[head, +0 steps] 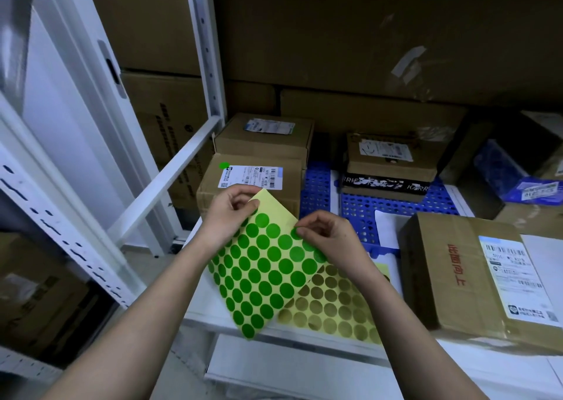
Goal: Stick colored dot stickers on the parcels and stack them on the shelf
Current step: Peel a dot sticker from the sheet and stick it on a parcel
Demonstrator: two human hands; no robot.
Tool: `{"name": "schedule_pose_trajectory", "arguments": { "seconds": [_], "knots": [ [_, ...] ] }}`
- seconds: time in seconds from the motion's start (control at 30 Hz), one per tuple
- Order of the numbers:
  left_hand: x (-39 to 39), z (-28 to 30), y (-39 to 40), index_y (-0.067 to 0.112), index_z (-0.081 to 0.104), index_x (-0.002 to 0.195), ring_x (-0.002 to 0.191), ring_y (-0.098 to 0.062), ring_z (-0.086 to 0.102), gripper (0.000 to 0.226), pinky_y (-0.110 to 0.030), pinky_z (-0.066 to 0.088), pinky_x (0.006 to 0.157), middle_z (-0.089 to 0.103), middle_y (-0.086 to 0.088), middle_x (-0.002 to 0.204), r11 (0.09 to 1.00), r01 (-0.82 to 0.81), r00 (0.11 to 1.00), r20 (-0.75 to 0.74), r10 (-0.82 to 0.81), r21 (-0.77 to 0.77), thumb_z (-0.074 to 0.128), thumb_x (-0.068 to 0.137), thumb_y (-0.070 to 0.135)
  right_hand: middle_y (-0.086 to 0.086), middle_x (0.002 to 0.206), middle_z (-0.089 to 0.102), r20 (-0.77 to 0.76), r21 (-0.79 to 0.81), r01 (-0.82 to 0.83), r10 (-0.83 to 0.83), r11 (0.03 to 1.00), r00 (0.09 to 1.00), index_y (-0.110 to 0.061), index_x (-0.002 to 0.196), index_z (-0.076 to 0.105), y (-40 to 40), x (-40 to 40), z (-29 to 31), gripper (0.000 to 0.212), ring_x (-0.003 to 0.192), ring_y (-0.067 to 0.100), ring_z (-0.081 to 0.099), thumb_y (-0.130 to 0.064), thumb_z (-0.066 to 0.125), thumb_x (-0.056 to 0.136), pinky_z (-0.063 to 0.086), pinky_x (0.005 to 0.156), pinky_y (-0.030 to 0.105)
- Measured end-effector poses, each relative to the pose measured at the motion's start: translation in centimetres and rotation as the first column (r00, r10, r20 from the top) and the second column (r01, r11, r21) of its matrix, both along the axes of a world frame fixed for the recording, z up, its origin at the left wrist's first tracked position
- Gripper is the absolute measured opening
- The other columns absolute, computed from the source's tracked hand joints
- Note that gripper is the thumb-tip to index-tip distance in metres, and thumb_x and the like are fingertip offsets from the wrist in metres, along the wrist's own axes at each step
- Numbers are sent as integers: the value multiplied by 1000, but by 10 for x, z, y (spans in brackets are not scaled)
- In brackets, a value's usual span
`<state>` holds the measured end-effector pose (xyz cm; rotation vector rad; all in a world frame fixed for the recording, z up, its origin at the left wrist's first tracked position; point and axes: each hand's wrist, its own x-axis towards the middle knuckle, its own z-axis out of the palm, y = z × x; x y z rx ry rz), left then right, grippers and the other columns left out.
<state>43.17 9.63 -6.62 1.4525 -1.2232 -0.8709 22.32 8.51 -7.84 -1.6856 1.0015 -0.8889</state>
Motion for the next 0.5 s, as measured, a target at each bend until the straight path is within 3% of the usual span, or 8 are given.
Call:
{"name": "schedule_pose_trajectory", "arguments": {
  "seconds": [0.13, 0.3, 0.4, 0.5],
  "knots": [
    [0, -4, -2, 17, 62, 106, 74, -7, 60, 20, -9, 47, 65, 64, -2, 80, 1000, -15, 998, 68, 15, -5, 58, 91, 6, -10, 87, 68, -1, 75, 20, -20, 997, 1000, -26, 81, 68, -2, 2, -7, 15, 77, 0, 61, -12, 67, 87, 52, 74, 18],
    [3, -6, -2, 24, 62, 103, 72, -5, 62, 21, -13, 49, 67, 65, 0, 79, 999, 30, 990, 140, -32, 12, 58, 91, 7, -3, 97, 71, 167, 277, 105, -156, 955, 974, -22, 88, 70, -3, 0, -11, 12, 93, 13, 62, -15, 61, 92, 50, 87, 31],
    [2, -5, -2, 25, 61, 102, 79, -10, 64, 22, -14, 50, 70, 67, -5, 86, 997, 66, 985, 156, -71, 34, 57, 91, 6, -4, 102, 68, 196, 295, 112, -175, 949, 965, -25, 103, 67, 1, 0, -15, 17, 95, 11, 61, -14, 58, 93, 49, 80, 26],
    [-1, -5, -3, 30, 61, 99, 83, -12, 65, 26, -22, 53, 75, 68, -6, 90, 991, 125, 976, 175, -131, 41, 57, 91, 6, -3, 106, 62, 166, 248, 118, -163, 962, 973, -25, 123, 54, 7, 4, -21, 36, 95, 10, 60, -8, 59, 92, 50, 73, 17]
  ]
}}
